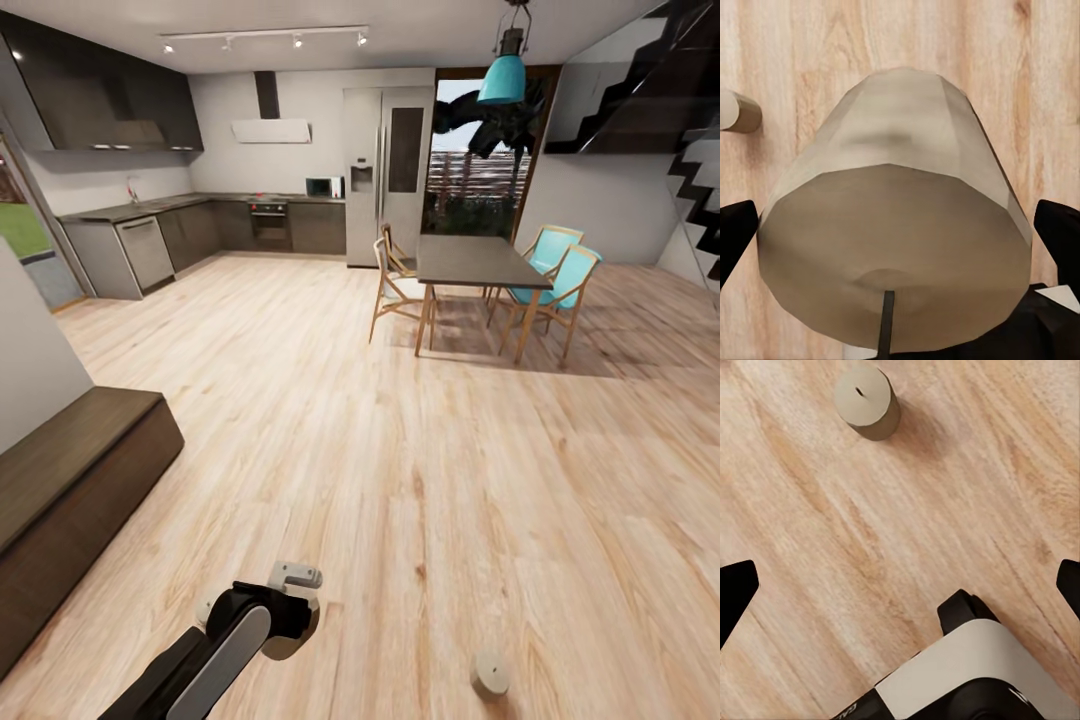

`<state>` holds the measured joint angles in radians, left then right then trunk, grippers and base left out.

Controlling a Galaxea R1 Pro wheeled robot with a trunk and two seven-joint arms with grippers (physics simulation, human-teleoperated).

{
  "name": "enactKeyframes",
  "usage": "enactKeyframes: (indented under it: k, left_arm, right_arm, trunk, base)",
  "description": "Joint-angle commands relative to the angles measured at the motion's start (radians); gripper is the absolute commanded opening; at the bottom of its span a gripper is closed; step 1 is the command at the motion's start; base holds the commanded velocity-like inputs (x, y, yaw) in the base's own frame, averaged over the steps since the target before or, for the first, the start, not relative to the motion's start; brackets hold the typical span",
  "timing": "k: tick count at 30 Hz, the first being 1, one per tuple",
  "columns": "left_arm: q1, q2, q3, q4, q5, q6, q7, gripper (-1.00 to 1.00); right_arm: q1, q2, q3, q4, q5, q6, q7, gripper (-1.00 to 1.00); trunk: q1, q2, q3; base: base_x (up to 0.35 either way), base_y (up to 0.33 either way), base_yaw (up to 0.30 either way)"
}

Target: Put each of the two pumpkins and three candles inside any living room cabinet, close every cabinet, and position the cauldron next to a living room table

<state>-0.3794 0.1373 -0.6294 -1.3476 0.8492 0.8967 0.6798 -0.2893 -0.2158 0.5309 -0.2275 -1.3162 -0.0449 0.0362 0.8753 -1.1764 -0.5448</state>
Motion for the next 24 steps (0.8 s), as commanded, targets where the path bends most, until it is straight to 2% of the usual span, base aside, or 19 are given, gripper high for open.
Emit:
enactKeyframes:
  k: [1, 10, 16, 21, 24]
  left_arm:
    - [-0.001, 0.001, -0.002, -0.001, 0.010, 0.001, 0.010, -1.00]
    - [-0.001, 0.002, -0.003, -0.002, 0.008, 0.000, 0.012, -1.00]
    - [-0.001, 0.002, -0.003, -0.002, 0.008, -0.001, 0.012, -1.00]
    - [-0.001, 0.001, -0.015, -0.001, 0.008, -0.001, 0.012, -1.00]
    - [-0.001, 0.001, -0.028, -0.001, 0.008, -0.001, 0.012, -1.00]
  right_arm:
    - [-0.001, -0.001, 0.008, 0.001, -0.011, -0.004, 0.004, 1.00]
    - [-0.001, -0.001, 0.008, 0.001, -0.011, -0.003, 0.004, 1.00]
    - [-0.001, -0.001, 0.008, 0.001, -0.011, -0.004, 0.001, 1.00]
    - [-0.001, -0.001, 0.008, 0.002, -0.011, -0.003, 0.001, 1.00]
    - [-0.001, -0.001, 0.007, 0.001, -0.011, -0.004, 0.001, 1.00]
  trunk:
    - [0.000, -0.001, 0.001]
    - [0.000, -0.001, 0.016]
    - [0.000, -0.001, 0.023]
    - [0.000, -0.001, 0.024]
    - [0.000, -0.001, 0.024]
  base:
    - [0.121, -0.082, 0.000]
    - [0.240, -0.041, 0.000]
    - [0.267, -0.192, 0.016]
    - [0.176, -0.261, 0.195]
    - [0.043, -0.089, 0.167]
